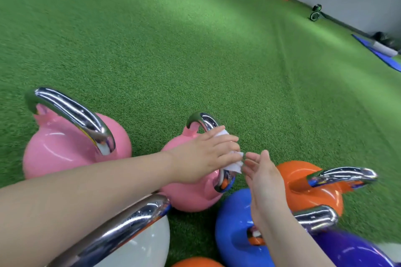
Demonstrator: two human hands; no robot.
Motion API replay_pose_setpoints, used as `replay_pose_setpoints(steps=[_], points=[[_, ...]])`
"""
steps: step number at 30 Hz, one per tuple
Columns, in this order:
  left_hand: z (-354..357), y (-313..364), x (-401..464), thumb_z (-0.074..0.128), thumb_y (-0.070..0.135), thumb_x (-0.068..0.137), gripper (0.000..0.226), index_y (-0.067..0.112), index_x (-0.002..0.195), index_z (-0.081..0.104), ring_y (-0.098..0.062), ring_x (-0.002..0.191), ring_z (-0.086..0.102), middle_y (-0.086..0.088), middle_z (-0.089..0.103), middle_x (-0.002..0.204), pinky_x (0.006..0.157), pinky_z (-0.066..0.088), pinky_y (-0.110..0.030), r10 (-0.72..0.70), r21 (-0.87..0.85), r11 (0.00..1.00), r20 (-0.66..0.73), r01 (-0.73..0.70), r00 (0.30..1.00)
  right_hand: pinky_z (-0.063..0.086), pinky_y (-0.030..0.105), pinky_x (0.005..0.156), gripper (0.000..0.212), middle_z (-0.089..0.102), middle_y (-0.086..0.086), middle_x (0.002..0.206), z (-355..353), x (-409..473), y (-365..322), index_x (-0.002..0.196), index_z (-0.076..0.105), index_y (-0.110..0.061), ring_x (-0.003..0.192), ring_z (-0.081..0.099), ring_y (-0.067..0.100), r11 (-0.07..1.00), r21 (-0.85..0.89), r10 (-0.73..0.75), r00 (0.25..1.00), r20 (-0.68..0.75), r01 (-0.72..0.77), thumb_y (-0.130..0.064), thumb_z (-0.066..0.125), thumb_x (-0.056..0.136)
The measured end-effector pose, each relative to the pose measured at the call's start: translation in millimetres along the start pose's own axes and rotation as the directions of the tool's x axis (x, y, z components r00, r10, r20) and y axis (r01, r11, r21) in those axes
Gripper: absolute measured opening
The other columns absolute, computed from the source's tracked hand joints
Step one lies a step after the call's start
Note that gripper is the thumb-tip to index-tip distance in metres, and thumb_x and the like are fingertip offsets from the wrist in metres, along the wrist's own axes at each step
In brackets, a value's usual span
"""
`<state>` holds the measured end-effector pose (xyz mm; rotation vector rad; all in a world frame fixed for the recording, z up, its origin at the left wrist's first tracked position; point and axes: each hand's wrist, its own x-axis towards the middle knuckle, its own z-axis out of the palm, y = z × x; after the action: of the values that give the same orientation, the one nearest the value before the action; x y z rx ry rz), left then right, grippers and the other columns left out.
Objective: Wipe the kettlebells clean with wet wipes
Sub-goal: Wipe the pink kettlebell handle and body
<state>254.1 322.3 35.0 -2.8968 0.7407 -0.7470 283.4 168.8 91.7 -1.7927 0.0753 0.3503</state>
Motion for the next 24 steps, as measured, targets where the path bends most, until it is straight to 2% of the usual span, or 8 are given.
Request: replay_pose_setpoints(steps=[2, 6, 10, 13, 15, 18, 21, 24], points=[[-11.9, -2.1, -1.9, 0.026, 0.014, 0.065, 0.071, 0.011, 0.134, 0.041, -0.025, 0.134, 0.032, -0.008, 0.049, 0.135, 0.116, 0.007, -0.043, -0.028, -0.222, 0.974, 0.051, 0.039, 0.998, 0.042, 0.032, 0.091, 0.021, 0.062, 0.005, 0.102, -0.3, -6.1, -0.1, 0.088, 0.059, -0.021, 0.1, 0.056, 0.021, 0.961, -0.189, -0.222, 0.971, -0.087, 0.203, -0.016, 0.041, 0.097], [-25.9, 3.5, -3.4, 0.019, 0.009, 0.065, 0.065, 0.025, 0.127, 0.022, -0.023, 0.132, 0.036, -0.001, 0.029, 0.144, 0.104, 0.034, -0.052, -0.351, -0.662, 0.671, 0.113, 0.334, 0.93, 0.034, 0.015, 0.083, 0.027, 0.062, -0.001, 0.107, 8.3, -16.2, -5.3, 0.107, 0.063, -0.017, 0.1, 0.055, 0.012, 0.831, -0.364, -0.429, 0.901, 0.063, 0.421, -0.003, 0.046, 0.091], [-17.2, -6.2, -7.2, 0.016, 0.012, 0.076, 0.042, 0.009, 0.111, 0.04, -0.035, 0.123, 0.043, -0.019, 0.037, 0.136, 0.101, 0.041, -0.044, -0.453, -0.544, 0.754, -0.026, 0.367, 0.891, 0.029, 0.025, 0.07, 0.023, 0.062, 0.003, 0.101, 27.7, -11.9, -7.5, 0.109, 0.058, -0.011, 0.097, 0.056, 0.024, 0.558, -0.61, -0.47, 0.82, 0.327, 0.563, -0.022, 0.042, 0.097], [-12.1, -9.4, -8.5, 0.02, 0.017, 0.086, 0.039, -0.001, 0.108, 0.048, -0.028, 0.121, 0.04, -0.023, 0.043, 0.128, 0.103, 0.027, -0.018, -0.599, -0.585, 0.679, -0.092, 0.443, 0.796, 0.037, 0.032, 0.083, 0.045, 0.052, 0.007, 0.128, 45.7, 0.5, -16.3, 0.14, 0.033, -0.01, 0.114, 0.053, 0.026, 0.277, -0.817, -0.331, 0.848, 0.414, 0.507, -0.03, 0.037, 0.1], [-11.4, -11.9, -10.2, 0.019, 0.017, 0.081, 0.038, 0.006, 0.108, 0.043, -0.021, 0.114, 0.039, -0.02, 0.044, 0.12, 0.098, 0.03, -0.017, -0.674, -0.635, 0.62, -0.131, 0.46, 0.727, 0.043, 0.033, 0.079, 0.046, 0.049, 0.007, 0.13, 61.2, 11.4, -21.5, 0.14, 0.026, -0.008, 0.113, 0.056, 0.026, 0.118, -0.89, -0.305, 0.869, 0.39, 0.441, -0.027, 0.038, 0.1], [-17.2, -17.0, -13.6, 0.024, 0.017, 0.069, 0.046, -0.001, 0.105, 0.047, -0.02, 0.102, 0.041, -0.01, 0.042, 0.108, 0.086, 0.037, -0.024, -0.841, -0.705, 0.427, -0.08, 0.566, 0.536, 0.043, 0.035, 0.078, 0.037, 0.049, 0.009, 0.126, 86.4, 22.5, -27.9, 0.132, 0.03, -0.005, 0.11, 0.058, 0.027, -0.045, -0.902, -0.346, 0.84, 0.418, 0.43, -0.018, 0.038, 0.098], [-20.2, -22.4, -17.4, 0.038, -0.01, 0.074, 0.033, 0.007, 0.1, 0.049, -0.019, 0.097, 0.045, -0.003, 0.043, 0.102, 0.08, 0.034, -0.021, -0.943, -0.7, 0.191, 0.065, 0.688, 0.328, 0.04, 0.042, 0.09, 0.051, 0.041, 0.017, 0.134, 100.3, 24.9, -27.8, 0.141, 0.02, -0.004, 0.114, 0.051, 0.033, -0.291, -0.839, -0.353, 0.763, 0.541, 0.46, -0.017, 0.039, 0.095], [-18.1, -29.2, -21.9, 0.042, -0.008, 0.082, 0.027, 0.016, 0.078, 0.053, -0.02, 0.083, 0.054, -0.002, 0.057, 0.086, 0.074, 0.043, -0.028, -0.882, -0.645, -0.035, 0.378, 0.763, 0.28, 0.018, 0.057, 0.109, 0.061, 0.011, 0.02, 0.152, 90.5, 22.2, -20.5, 0.147, 0.004, -0.007, 0.139, 0.017, 0.04, -0.489, -0.726, -0.27, 0.708, 0.653, 0.483, -0.024, 0.034, 0.097]])
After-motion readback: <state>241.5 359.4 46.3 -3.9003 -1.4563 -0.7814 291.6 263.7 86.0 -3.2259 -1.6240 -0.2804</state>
